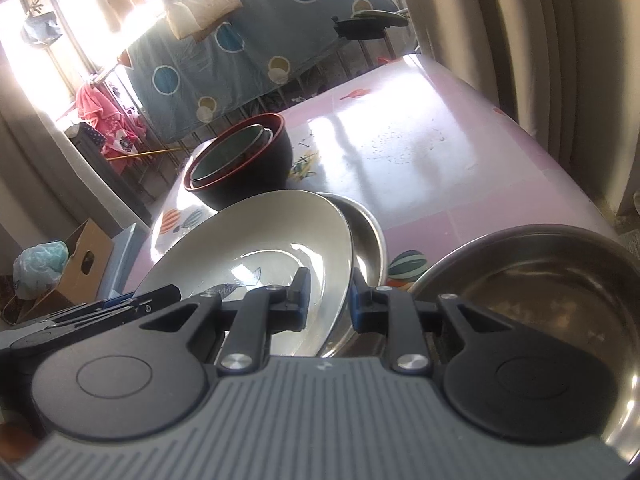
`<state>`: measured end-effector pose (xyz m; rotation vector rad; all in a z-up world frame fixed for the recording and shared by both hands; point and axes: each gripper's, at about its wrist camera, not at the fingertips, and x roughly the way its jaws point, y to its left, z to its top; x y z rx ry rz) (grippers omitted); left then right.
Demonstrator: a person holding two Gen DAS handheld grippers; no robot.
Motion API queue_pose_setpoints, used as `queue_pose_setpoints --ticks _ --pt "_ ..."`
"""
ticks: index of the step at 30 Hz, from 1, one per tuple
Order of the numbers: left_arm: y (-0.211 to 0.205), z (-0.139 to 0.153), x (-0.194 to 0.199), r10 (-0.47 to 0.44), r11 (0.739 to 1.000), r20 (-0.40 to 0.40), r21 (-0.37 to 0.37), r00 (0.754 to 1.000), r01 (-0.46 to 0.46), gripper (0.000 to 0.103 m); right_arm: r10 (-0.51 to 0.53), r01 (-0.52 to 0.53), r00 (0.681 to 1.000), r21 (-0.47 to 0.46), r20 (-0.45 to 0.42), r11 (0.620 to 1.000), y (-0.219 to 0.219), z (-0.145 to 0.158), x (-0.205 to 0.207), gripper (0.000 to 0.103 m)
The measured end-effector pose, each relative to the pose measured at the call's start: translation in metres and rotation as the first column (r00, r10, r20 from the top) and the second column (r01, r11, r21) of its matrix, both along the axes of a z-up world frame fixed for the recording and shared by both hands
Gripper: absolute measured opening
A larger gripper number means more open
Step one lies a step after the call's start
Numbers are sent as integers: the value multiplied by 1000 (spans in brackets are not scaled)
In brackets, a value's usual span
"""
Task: Organize plates and bowls
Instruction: 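Carry the plate beside the red bowl stack and lower it with both tools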
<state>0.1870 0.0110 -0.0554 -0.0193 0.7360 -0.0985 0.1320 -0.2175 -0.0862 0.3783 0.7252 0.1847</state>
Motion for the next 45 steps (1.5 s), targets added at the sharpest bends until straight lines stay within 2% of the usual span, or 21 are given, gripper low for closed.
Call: queue_pose_setpoints --ticks 11,12,13,14,16,18,20,25,28,32,36,39,45 --pt "-6 -12 22 -3 999 -38 34 999 4 34 0 -1 999 -14 -44 1000 -2 -17 27 20" --pt "-7 -11 21 -7 999 -28 40 1000 8 32 1 -2 999 -19 -47 1000 -1 -19 28 20" --pt "-9 -9 20 -51 999 -6 15 999 52 20 0 -1 999 -27 -48 1000 0 -19 29 20" --pt "-12 -5 18 -94 996 2 -6 996 94 20 -1 -1 999 -31 -45 1000 1 -20 29 20" --pt "-28 1 13 -141 990 33 21 989 140 22 12 -13 999 -16 -35 1000 2 -20 30 20" --pt "-40 3 10 -164 985 60 67 985 160 24 27 -27 999 -17 -42 999 6 -20 32 19" --pt "-40 2 10 -165 985 49 56 985 162 29 34 -35 999 -26 -42 999 12 -21 33 18" --pt "-21 0 10 -114 993 32 33 993 113 35 32 -33 999 -19 -32 999 9 -20 33 18" --pt "-4 2 5 -70 997 39 16 997 69 42 26 -26 999 -14 -26 1000 5 -19 31 18" --pt "21 -2 -5 3 1000 24 -7 1000 -3 42 23 -24 1000 -36 -14 999 7 -15 24 17" --pt "40 -14 -8 53 997 -38 -47 998 -55 42 37 -38 999 -90 -10 995 16 -14 20 13" --pt "47 -22 -8 56 993 -79 -95 995 -63 41 45 -48 999 -147 -22 988 25 -16 22 11" --pt "51 -29 -6 34 982 -115 -179 993 -54 41 43 -51 998 -181 -48 982 31 -20 28 10"
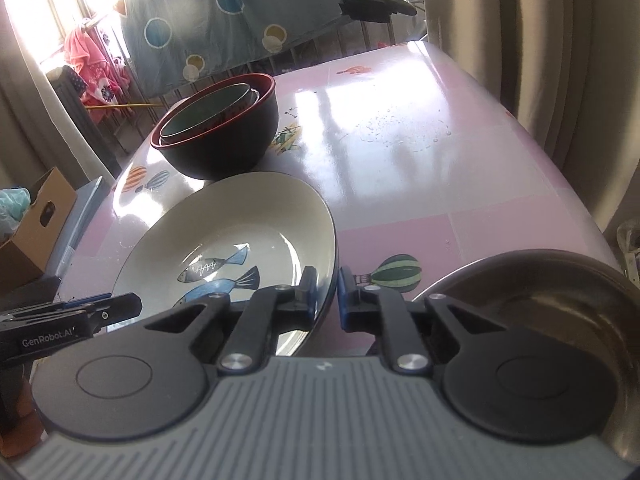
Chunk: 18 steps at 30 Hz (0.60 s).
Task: Organize plates and bowls
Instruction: 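Carry the plate beside the red bowl stack and lower it with both tools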
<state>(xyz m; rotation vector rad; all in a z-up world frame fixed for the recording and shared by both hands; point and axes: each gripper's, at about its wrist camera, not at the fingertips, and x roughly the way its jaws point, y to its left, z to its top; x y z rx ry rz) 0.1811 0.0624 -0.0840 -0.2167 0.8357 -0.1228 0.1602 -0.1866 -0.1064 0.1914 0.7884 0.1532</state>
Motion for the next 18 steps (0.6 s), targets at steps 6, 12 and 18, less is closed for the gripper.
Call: queue_pose_setpoints --ticks 6,12,18 --pt "-5 0 0 -13 1000 1 -9 1000 13 43 3 -3 1000 -55 12 998 5 0 -1 10" --pt "-9 1 0 -21 1000 6 11 1000 21 47 12 -8 1000 -127 27 992 15 0 1 11" --pt "-8 1 2 -23 1000 5 12 1000 23 48 30 -22 999 -205 39 979 29 -1 0 14"
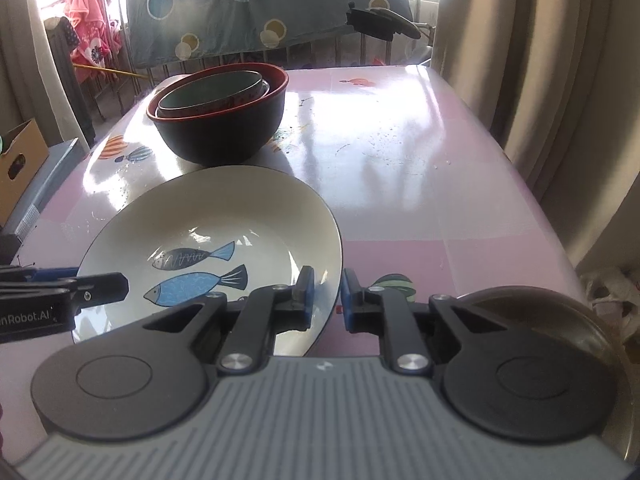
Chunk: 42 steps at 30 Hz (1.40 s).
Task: Organize plates and bowls
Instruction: 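Carry the plate beside the red bowl stack and lower it with both tools, then open both tools to release the fish plate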
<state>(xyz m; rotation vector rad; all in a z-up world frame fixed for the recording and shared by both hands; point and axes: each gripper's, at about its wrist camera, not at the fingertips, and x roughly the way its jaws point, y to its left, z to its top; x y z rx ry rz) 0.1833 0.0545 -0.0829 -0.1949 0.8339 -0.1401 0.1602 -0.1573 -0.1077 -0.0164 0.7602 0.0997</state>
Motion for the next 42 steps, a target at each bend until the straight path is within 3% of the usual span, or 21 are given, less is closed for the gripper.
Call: queue_pose_setpoints --ticks 6,14,19,24,29,32,37,42 --pt "-2 0 1 4 1000 6 27 1000 -4 51 9 -8 1000 -89 17 996 14 -2 3 17" --pt "4 -2 2 3 1000 0 -8 1000 -3 51 63 -59 998 -135 28 989 24 -2 2 19" --pt "3 1 4 -1 1000 -12 12 1000 1 51 50 -50 999 -73 7 996 14 2 2 18" --pt "-3 6 3 8 997 -18 72 1000 -7 63 20 -20 1000 3 -13 1000 4 5 1 21" --pt "-6 17 -4 27 989 -19 146 999 -24 83 -16 18 1000 82 -18 996 -6 12 -9 50" --pt "-7 25 -10 51 979 -10 200 999 -48 84 -30 31 1000 124 -7 992 -11 20 -18 58" --pt "-7 38 -23 74 972 1 221 997 -73 87 -36 32 999 160 18 987 -18 34 -37 68" --pt "-10 43 -35 68 976 -13 206 998 -63 87 -43 35 998 176 40 984 -26 45 -56 71"
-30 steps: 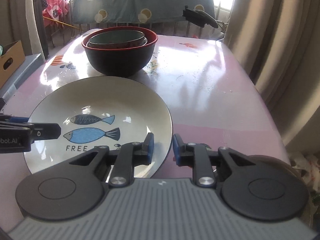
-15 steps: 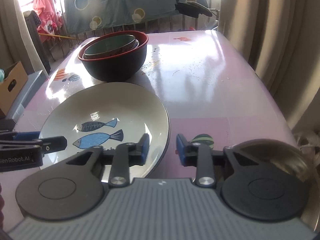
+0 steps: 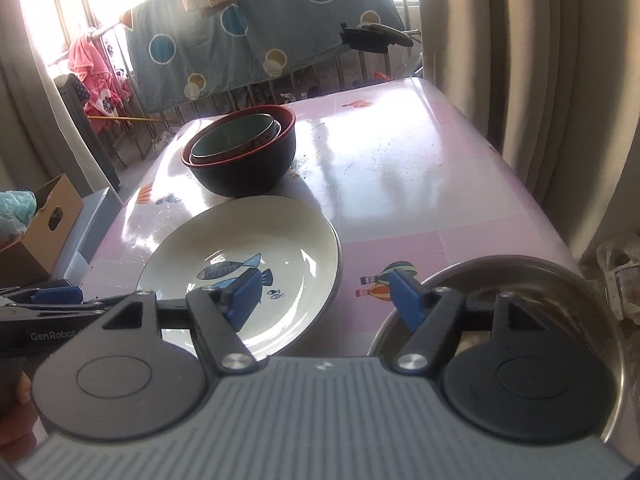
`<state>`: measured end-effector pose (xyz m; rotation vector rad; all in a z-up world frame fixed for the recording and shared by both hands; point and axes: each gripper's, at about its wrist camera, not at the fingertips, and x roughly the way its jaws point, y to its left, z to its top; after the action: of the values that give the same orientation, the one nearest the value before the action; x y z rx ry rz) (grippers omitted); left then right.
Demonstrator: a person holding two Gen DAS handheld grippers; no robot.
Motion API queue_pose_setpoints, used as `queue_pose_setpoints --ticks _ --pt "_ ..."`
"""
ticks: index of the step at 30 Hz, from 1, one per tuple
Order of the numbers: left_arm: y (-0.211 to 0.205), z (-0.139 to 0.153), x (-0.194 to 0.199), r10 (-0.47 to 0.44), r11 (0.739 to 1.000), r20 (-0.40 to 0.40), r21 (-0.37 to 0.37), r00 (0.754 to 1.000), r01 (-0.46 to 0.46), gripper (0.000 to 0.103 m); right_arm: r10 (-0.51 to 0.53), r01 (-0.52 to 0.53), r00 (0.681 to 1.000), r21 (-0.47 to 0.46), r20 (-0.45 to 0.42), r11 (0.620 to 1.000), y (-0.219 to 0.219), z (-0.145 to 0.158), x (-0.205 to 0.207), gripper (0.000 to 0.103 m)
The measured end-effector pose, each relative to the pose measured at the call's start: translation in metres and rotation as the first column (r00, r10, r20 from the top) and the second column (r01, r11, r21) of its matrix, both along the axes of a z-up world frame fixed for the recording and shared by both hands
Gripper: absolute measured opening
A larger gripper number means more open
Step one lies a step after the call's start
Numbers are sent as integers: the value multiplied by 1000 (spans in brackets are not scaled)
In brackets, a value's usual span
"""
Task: Organize plates and bowls
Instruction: 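Open both tools to release the fish plate, then move both tools to the steel bowl rim and close them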
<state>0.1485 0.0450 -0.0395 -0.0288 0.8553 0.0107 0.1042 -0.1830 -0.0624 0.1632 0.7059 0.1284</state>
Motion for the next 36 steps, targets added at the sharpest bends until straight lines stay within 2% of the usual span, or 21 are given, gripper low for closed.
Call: queue_pose_setpoints --ticks 11,25,29,33,36 --pt "-27 2 -18 -55 998 -7 29 998 55 88 -65 64 998 24 12 998 -28 7 -37 73" --pt "-68 7 -36 -106 992 -5 66 994 106 87 -129 127 992 92 13 988 -75 -2 -65 74" --pt "-85 8 -46 -187 982 48 -9 981 188 87 -164 160 986 87 36 983 -93 -2 -75 74" --pt "-110 3 -53 -275 950 99 -122 956 286 86 -234 230 971 76 44 970 -125 -7 -83 74" --pt "-132 -6 -51 -331 928 92 -148 939 342 77 -292 288 956 88 29 954 -151 -14 -86 74"
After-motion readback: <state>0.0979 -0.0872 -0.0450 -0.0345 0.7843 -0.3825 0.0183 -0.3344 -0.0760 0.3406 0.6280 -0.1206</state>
